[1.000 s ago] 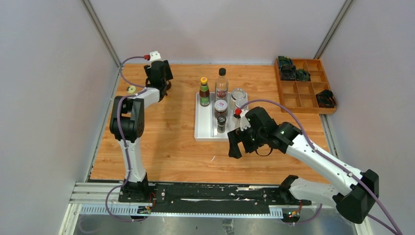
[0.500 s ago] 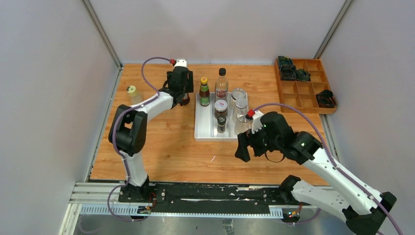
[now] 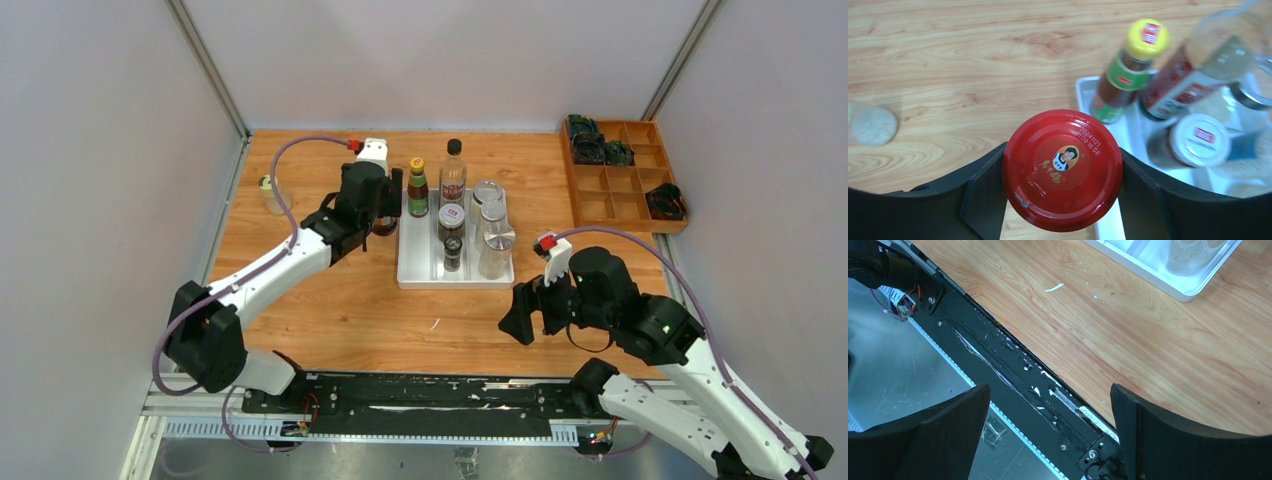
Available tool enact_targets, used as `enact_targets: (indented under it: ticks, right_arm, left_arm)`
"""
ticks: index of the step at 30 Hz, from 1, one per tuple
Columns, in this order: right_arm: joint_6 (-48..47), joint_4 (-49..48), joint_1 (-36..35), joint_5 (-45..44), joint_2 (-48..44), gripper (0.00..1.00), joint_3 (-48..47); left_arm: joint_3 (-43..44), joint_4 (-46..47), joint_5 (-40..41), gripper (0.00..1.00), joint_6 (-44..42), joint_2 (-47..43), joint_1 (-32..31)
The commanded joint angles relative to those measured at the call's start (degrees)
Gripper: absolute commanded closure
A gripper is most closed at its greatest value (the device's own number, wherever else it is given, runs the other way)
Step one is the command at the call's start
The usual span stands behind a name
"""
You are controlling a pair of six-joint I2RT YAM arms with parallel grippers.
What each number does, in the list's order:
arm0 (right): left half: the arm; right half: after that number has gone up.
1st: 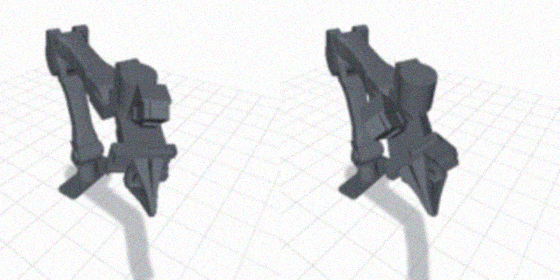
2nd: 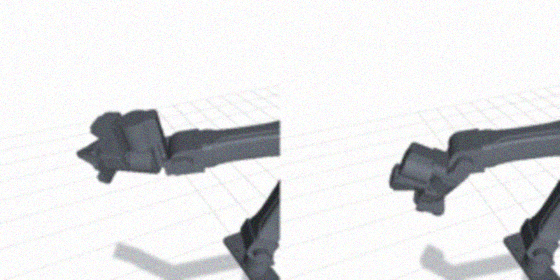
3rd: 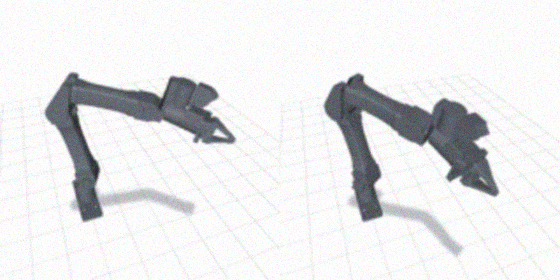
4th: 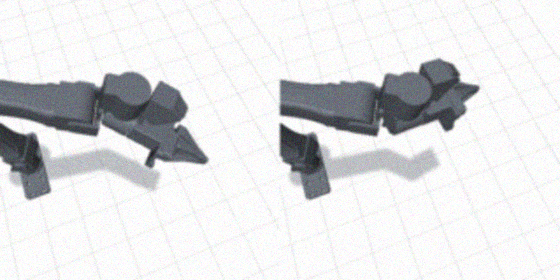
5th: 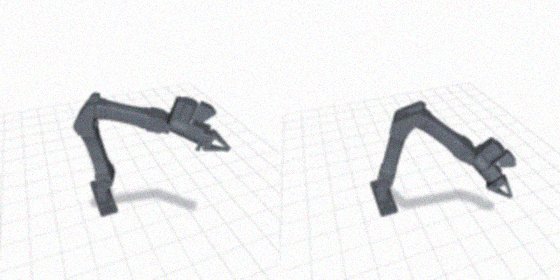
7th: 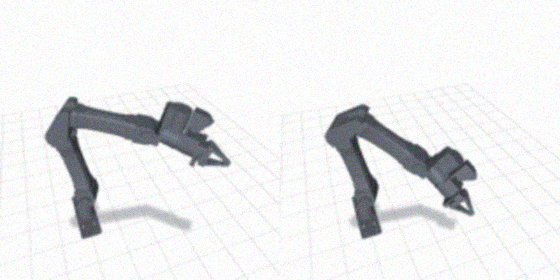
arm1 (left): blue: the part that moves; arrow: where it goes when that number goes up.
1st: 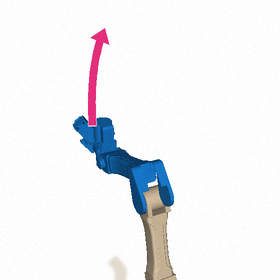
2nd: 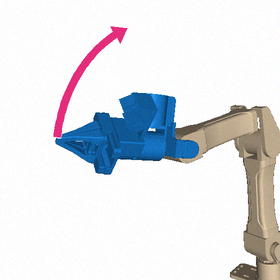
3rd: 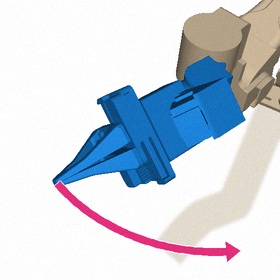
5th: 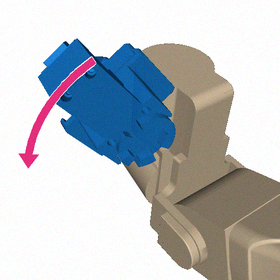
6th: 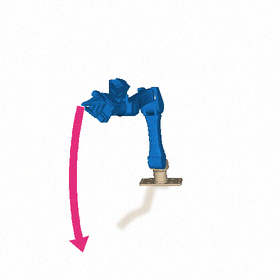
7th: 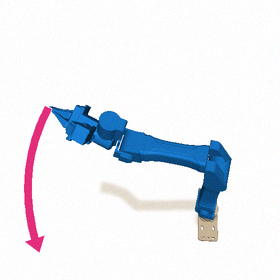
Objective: Organize the condiment bottles
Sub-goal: Pick up the bottle from the corner of the board, then place the bottle in the storage box.
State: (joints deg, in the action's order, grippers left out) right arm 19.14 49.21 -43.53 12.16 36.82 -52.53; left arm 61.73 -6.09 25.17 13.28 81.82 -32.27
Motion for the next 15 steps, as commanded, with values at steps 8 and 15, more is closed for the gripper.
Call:
enact_targets:
  ticks: [8,15]
  right_arm:
    - [1.6,4.6,-0.8,-1.2,-2.1,0.04,-2.9]
    - [1.5,5.8,-0.8,-1.5,-2.5,0.04,-3.5]
  left_arm:
    - [-1.9,14.9,-6.9,0.46,1.6,0.9,-7.4]
    - [0.2,19.6,-6.5,0.46,-0.7,7.3,-7.6]
